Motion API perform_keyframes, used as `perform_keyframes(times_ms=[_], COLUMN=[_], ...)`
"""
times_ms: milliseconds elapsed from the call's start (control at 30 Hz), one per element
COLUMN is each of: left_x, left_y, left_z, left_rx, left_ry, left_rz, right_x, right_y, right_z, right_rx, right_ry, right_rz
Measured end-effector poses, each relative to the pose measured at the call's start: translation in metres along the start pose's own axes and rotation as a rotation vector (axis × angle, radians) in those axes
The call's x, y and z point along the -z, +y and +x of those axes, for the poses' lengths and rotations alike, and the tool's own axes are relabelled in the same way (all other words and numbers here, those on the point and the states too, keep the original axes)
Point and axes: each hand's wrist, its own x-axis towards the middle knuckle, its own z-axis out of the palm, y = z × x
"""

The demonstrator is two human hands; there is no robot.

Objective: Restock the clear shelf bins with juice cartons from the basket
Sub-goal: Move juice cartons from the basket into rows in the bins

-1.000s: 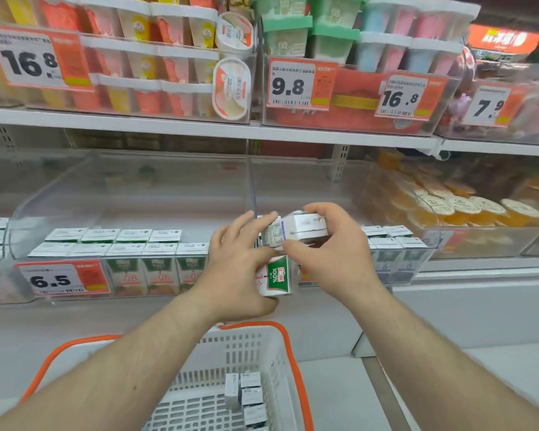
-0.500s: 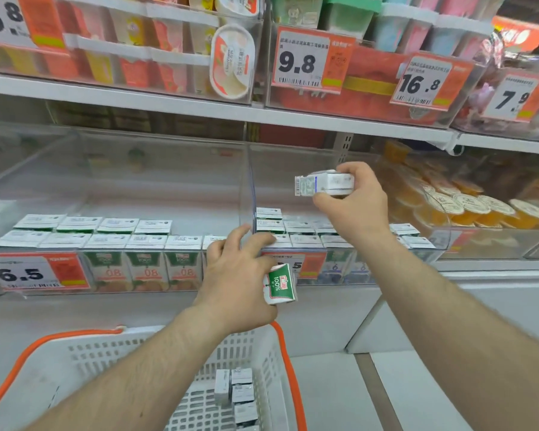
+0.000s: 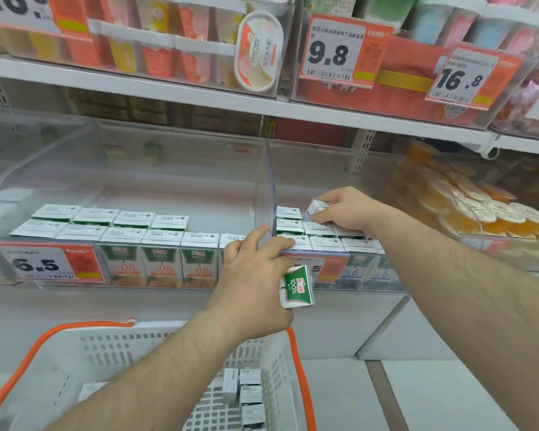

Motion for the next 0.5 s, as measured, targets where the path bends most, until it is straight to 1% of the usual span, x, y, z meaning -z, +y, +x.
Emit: perform_keyframes(times_ms=[100, 200, 367, 500], left_x=[0.002, 0.003, 0.004, 0.004], left_y=[-0.001, 0.0, 0.0, 0.0], left_z=[0.0, 0.0, 0.001, 0.001], left_rx=[-0.001, 0.008, 0.01, 0.015], left_ry=[-0.039, -0.048, -0.056, -0.054], left_rz=[-0.016, -0.043, -0.061, -0.056], right_x=[0.005, 0.011, -0.001, -0.006], right_y=[-0.01, -0.016, -0.019, -0.015], right_z=[-0.001, -0.001, 0.01, 0.015], right_rx=[-0.078, -0.15, -0.122, -0.113], right_ry=[-0.066, -0.143, -0.059, -0.046], right_rz=[0.005, 0.068, -0.12, -0.169])
